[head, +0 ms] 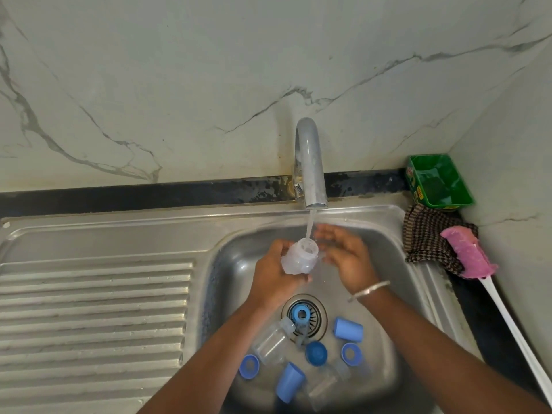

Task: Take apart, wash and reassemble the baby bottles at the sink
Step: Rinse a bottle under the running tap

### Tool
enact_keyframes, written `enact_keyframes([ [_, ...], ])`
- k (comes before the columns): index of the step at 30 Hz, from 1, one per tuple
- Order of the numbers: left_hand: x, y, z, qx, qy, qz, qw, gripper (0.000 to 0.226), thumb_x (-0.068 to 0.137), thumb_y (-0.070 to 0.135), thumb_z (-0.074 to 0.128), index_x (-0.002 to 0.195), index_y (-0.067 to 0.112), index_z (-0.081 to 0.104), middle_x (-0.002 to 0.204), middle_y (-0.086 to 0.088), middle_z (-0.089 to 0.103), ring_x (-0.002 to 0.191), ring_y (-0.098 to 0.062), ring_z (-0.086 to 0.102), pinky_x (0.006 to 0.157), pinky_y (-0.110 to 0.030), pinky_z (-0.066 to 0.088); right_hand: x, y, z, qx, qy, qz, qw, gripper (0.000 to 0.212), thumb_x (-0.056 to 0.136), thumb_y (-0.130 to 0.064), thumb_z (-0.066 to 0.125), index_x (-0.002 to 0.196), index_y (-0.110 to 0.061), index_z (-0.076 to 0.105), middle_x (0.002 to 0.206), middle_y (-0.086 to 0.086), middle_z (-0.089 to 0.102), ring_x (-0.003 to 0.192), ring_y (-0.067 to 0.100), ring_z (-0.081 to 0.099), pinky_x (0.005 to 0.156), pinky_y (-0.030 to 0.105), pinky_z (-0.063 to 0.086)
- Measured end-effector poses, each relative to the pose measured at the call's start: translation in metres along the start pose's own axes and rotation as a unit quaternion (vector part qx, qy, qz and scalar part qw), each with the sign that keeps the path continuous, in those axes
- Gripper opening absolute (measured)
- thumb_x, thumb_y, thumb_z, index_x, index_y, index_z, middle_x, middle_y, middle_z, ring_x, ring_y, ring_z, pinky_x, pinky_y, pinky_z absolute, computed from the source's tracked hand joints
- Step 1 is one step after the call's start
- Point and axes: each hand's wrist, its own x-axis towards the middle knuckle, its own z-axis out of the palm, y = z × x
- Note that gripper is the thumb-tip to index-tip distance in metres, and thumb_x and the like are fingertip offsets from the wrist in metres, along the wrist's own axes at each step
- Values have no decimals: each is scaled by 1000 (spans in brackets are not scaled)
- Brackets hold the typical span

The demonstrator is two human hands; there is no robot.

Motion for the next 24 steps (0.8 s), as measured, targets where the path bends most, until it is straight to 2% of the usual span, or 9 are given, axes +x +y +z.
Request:
enact_keyframes([
  [3,2,1,-1,-18,-21,0,1000,65,58,14,86,114,38,62,104,14,70,100,-11,65,84,-24,53,29,-35,3,-175,114,-88,974,38,90,-10,63,125,-23,62,116,-5,67,95,10,65,91,33,55],
  [5,3,7,-3,26,-61,4,998,60,63,12,87,115,34,66,97,14,69,93,-9,64,75,-14,49,51,-61,10,-245,51,-122,960,34,91,-20,64,125,-23,62,106,-3,69,91,14,66,85,30,56],
  [7,4,17,-5,70,-74,-5,995,53,64,18,86,110,34,67,90,16,68,86,-5,64,69,-11,48,71,-76,21,-333,2,-116,936,11,92,-24,62,101,-19,66,89,3,67,82,23,65,81,40,57],
  [9,5,23,-7,95,-64,-20,993,42,62,27,85,101,34,69,87,13,71,84,-9,67,74,-24,55,81,-85,27,-397,6,-116,910,33,94,-21,62,64,-20,47,70,2,55,71,23,59,76,42,57],
  [12,6,32,-8,133,-58,-56,988,32,64,34,82,93,33,69,90,8,72,85,-13,68,75,-31,57,76,-93,30,-453,-7,-109,885,36,96,-13,56,63,-16,43,73,11,55,77,28,58,80,40,55],
  [15,7,38,-7,144,-62,-113,981,33,66,43,78,94,26,72,90,1,73,82,-17,68,69,-32,57,69,-97,27,-432,3,-93,897,19,97,-12,51,91,0,64,95,22,66,92,37,64,85,46,53],
  [18,6,42,-4,122,-58,-197,971,50,60,53,74,96,19,70,91,-6,72,74,-21,67,55,-27,55,68,-92,28,-380,41,-95,919,28,97,-20,48,73,-9,55,75,12,61,79,33,63,72,39,53],
  [21,1,44,1,60,-90,-284,953,48,78,56,70,101,14,65,84,-16,68,61,-23,64,58,-30,57,67,-95,25,-372,33,-72,925,36,97,-21,48,62,-17,40,73,7,56,74,28,58,66,33,46],
  [24,-9,47,3,-12,-108,-354,929,44,87,53,66,109,15,57,84,-19,65,63,-25,66,59,-33,59,57,-89,19,-233,35,-20,972,33,94,-22,49,61,-19,50,76,6,61,74,26,56,69,30,42],
])
